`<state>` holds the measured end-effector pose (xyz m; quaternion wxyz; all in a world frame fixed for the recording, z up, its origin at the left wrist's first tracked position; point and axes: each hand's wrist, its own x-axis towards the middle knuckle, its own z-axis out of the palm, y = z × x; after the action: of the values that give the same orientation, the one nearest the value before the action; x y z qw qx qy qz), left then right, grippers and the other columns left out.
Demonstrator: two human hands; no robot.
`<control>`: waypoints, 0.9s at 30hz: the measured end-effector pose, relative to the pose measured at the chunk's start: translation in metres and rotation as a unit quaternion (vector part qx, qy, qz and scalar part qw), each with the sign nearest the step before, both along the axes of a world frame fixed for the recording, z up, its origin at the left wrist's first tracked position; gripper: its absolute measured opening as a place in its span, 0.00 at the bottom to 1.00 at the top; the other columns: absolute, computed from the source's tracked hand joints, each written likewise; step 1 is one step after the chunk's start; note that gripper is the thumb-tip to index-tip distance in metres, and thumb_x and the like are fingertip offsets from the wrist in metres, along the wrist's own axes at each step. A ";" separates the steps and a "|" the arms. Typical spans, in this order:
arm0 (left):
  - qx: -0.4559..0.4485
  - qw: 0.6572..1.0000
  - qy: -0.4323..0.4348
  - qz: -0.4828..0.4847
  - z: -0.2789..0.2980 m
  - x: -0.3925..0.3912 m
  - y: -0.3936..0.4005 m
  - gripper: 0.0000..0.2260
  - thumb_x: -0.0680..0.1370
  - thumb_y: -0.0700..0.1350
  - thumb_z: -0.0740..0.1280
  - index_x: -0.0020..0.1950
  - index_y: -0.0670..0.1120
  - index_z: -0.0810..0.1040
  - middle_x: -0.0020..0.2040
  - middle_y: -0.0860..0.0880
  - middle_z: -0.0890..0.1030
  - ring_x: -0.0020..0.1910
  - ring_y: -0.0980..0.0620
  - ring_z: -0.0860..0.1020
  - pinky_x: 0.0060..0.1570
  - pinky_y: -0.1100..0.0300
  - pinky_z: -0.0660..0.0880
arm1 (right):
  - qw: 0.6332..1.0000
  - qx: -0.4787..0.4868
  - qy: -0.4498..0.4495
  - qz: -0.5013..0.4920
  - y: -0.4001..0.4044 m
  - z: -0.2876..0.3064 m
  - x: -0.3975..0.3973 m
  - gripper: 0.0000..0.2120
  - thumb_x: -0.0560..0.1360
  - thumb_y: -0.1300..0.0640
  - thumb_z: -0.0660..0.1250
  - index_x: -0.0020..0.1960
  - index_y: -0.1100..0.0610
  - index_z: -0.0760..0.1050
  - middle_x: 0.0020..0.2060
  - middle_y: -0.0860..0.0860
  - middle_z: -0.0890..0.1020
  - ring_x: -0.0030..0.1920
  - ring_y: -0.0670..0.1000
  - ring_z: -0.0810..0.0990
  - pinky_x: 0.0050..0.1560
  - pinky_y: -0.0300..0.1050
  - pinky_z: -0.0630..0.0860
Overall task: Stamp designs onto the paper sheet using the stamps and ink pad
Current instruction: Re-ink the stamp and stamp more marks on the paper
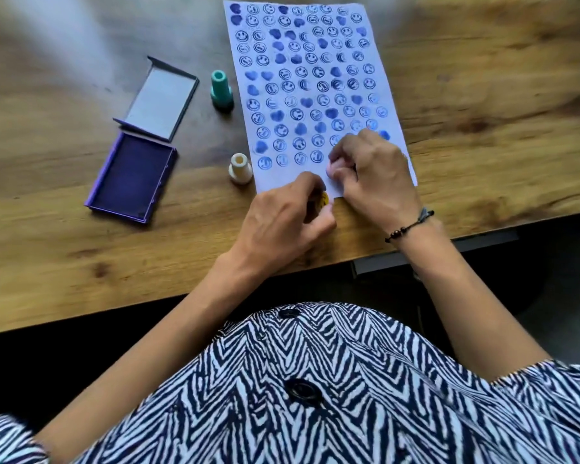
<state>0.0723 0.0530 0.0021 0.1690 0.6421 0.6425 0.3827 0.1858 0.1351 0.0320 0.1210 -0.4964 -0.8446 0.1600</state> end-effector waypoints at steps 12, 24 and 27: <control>-0.023 0.998 -0.060 0.003 0.000 -0.003 -0.003 0.14 0.72 0.51 0.60 0.48 0.43 0.76 0.41 0.44 0.84 0.40 0.46 0.82 0.41 0.51 0.77 | 0.984 0.088 -0.143 0.051 -0.008 -0.007 -0.011 0.04 0.74 0.66 0.59 0.48 0.63 0.69 0.43 0.62 0.73 0.39 0.59 0.72 0.32 0.46 0.63; -0.023 0.997 -0.069 0.012 0.000 0.000 -0.002 0.14 0.72 0.51 0.61 0.48 0.42 0.76 0.41 0.44 0.84 0.40 0.46 0.82 0.41 0.50 0.78 | 0.986 0.072 -0.140 0.053 -0.008 -0.004 -0.008 0.03 0.75 0.63 0.59 0.48 0.60 0.69 0.40 0.58 0.69 0.31 0.54 0.63 0.30 0.44 0.58; -0.023 0.997 -0.071 0.015 0.001 0.001 -0.003 0.14 0.71 0.50 0.61 0.48 0.42 0.76 0.41 0.44 0.84 0.40 0.46 0.82 0.42 0.50 0.78 | 0.986 0.069 -0.137 0.060 -0.008 -0.004 -0.007 0.03 0.75 0.64 0.59 0.48 0.60 0.69 0.43 0.60 0.72 0.30 0.55 0.63 0.28 0.42 0.55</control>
<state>0.0733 0.0501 0.0029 0.2229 0.5996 0.6470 0.4151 0.1792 0.1270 0.0279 0.0285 -0.4528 -0.8903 0.0387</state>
